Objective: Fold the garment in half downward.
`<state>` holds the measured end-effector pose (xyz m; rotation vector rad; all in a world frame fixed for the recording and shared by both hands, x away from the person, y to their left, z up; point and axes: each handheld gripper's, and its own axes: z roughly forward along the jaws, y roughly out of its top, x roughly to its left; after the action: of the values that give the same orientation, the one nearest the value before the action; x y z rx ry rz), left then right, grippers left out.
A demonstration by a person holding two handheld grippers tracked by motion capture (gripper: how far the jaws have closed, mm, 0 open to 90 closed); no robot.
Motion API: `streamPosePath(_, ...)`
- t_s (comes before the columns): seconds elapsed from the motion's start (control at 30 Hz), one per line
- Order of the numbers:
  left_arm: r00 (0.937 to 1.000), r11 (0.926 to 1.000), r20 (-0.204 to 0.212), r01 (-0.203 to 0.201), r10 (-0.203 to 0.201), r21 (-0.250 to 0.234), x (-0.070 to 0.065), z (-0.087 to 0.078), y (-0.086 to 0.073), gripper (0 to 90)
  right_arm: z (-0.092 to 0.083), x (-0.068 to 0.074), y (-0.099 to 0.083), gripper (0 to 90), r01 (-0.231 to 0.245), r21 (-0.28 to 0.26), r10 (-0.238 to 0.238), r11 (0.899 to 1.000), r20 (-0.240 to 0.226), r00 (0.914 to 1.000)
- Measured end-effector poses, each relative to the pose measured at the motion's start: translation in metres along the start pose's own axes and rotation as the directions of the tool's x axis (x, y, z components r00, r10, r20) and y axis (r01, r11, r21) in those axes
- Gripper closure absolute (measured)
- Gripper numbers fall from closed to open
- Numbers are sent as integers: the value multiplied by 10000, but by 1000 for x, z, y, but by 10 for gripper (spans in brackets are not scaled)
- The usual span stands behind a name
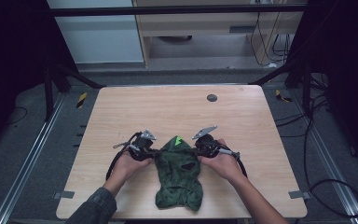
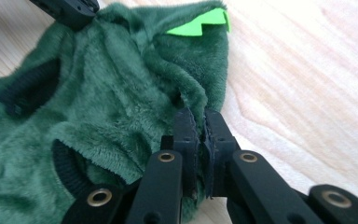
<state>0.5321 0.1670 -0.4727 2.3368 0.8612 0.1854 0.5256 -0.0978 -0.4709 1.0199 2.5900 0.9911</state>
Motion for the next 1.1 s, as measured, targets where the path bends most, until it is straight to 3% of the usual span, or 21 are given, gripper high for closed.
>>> streamPosePath(0.47, 9975, 9980, -390, -599, 591, -194, -7, -20, 18, 853, -27, -1, 18, 857, 447, -510, -438, 9977, 190, 9989)
streamPosePath(0.8, 9946, 9957, -637, -841, 816, -376, -7, -34, 33, 853, -39, -4, 30, 857, 593, -727, -569, 9956, 340, 9978)
streamPosePath(1.1, 9936, 9948, -705, -920, 888, -438, -7, -39, 36, 853, -45, -6, 36, 857, 606, -816, -575, 9948, 399, 9976)
